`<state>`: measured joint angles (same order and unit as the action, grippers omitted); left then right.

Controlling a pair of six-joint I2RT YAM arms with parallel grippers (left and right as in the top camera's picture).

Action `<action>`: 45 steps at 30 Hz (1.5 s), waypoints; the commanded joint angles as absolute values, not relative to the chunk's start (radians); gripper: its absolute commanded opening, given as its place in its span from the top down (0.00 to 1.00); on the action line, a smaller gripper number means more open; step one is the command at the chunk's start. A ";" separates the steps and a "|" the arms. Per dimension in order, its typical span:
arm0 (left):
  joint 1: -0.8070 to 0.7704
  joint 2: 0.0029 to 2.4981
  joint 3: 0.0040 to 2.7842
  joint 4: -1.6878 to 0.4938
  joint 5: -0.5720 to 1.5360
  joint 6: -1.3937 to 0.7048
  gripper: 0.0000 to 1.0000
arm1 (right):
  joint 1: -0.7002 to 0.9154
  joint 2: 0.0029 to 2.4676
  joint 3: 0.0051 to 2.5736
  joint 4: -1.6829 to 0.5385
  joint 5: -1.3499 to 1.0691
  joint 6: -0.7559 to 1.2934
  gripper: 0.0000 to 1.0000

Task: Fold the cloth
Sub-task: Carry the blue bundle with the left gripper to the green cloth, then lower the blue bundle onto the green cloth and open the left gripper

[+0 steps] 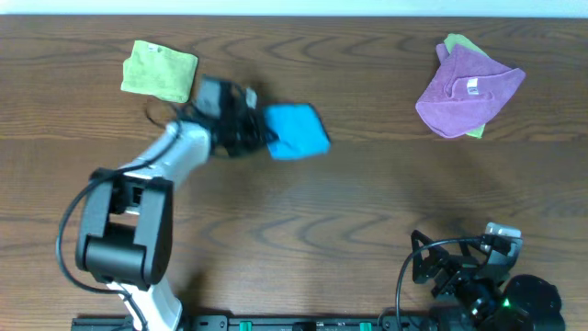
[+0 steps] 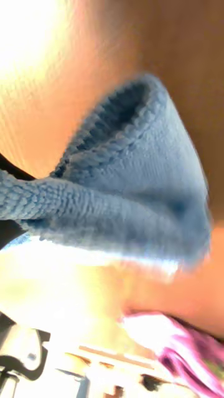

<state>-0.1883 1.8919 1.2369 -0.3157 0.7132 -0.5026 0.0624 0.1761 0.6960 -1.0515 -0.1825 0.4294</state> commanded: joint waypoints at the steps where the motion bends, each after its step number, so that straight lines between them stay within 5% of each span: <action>1: -0.134 1.894 1.417 -0.408 0.632 -0.409 0.95 | 0.054 0.173 0.692 -1.052 -0.176 0.440 0.01; 25: 0.085 2.255 2.094 -0.714 0.438 -0.124 0.94 | 0.054 0.173 0.692 -1.052 -0.176 0.440 0.01; 45: 0.141 2.302 2.131 -0.704 0.329 -0.054 0.94 | 0.054 0.173 0.692 -1.052 -0.176 0.440 0.01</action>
